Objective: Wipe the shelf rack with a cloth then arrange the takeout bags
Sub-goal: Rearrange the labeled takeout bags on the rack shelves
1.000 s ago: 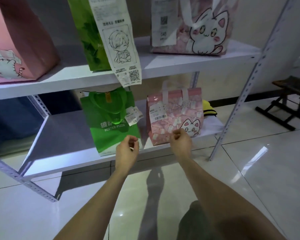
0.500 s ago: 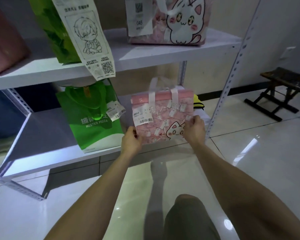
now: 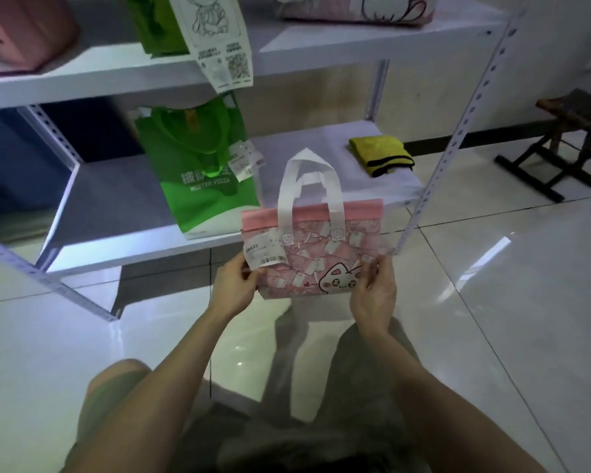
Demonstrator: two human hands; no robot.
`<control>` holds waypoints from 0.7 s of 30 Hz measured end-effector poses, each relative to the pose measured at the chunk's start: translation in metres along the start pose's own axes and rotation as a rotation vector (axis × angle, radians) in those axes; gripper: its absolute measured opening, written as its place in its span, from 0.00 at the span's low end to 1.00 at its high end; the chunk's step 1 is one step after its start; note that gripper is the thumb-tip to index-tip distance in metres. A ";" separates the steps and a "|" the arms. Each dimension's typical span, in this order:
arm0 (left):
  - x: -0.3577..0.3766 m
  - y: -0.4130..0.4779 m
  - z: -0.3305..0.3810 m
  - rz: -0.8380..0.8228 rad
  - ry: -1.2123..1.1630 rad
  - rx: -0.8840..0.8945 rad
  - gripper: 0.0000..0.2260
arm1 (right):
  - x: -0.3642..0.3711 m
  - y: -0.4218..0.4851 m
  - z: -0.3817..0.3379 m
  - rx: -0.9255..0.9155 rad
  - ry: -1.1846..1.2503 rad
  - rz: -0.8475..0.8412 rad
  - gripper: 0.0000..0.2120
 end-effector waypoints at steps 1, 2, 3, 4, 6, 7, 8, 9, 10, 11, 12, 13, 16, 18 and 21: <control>-0.011 -0.004 -0.009 -0.013 0.011 -0.021 0.15 | 0.001 -0.014 0.003 0.003 -0.013 -0.027 0.06; -0.023 -0.007 -0.018 -0.022 0.030 -0.036 0.16 | 0.003 -0.028 0.004 -0.004 -0.024 -0.066 0.05; -0.035 -0.010 -0.026 -0.026 0.052 -0.044 0.17 | 0.006 -0.040 0.006 -0.020 -0.027 -0.111 0.04; -0.047 -0.011 -0.034 -0.020 0.074 -0.053 0.19 | 0.010 -0.051 0.006 -0.037 -0.032 -0.160 0.03; -0.071 -0.014 -0.049 0.012 0.097 -0.076 0.18 | 0.023 -0.071 0.002 -0.061 -0.055 -0.243 0.03; -0.083 -0.016 -0.057 0.034 0.104 -0.087 0.17 | 0.031 -0.080 -0.001 -0.073 -0.080 -0.273 0.05; -0.094 -0.018 -0.064 0.059 0.112 -0.101 0.15 | 0.039 -0.089 -0.007 -0.080 -0.113 -0.299 0.05; -0.106 -0.020 -0.072 0.088 0.117 -0.119 0.15 | 0.048 -0.099 -0.013 -0.086 -0.138 -0.329 0.04; -0.119 -0.023 -0.080 0.121 0.121 -0.139 0.15 | 0.056 -0.110 -0.019 -0.085 -0.150 -0.370 0.05; -0.132 -0.026 -0.088 0.157 0.130 -0.155 0.15 | 0.064 -0.121 -0.024 -0.090 -0.146 -0.414 0.06; -0.147 -0.031 -0.097 0.197 0.144 -0.170 0.15 | 0.071 -0.133 -0.031 -0.104 -0.139 -0.456 0.07; -0.164 -0.036 -0.106 0.243 0.157 -0.188 0.15 | 0.079 -0.145 -0.039 -0.130 -0.133 -0.494 0.08; -0.213 -0.049 -0.129 0.408 0.146 -0.241 0.13 | 0.103 -0.182 -0.071 -0.182 -0.040 -0.570 0.09; -0.244 -0.051 -0.139 0.525 0.134 -0.276 0.13 | 0.122 -0.202 -0.101 -0.240 0.040 -0.573 0.07; -0.289 -0.041 -0.141 0.667 0.079 -0.300 0.16 | 0.153 -0.219 -0.149 -0.324 0.077 -0.558 0.03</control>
Point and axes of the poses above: each hand's wrist, its own y-axis towards the middle knuckle, its own x-axis out of the palm, z = x × y, the point moved 1 cm from there along y, towards the middle knuckle, and after that the axes turned 13 degrees about z, right-handed, at the moved point
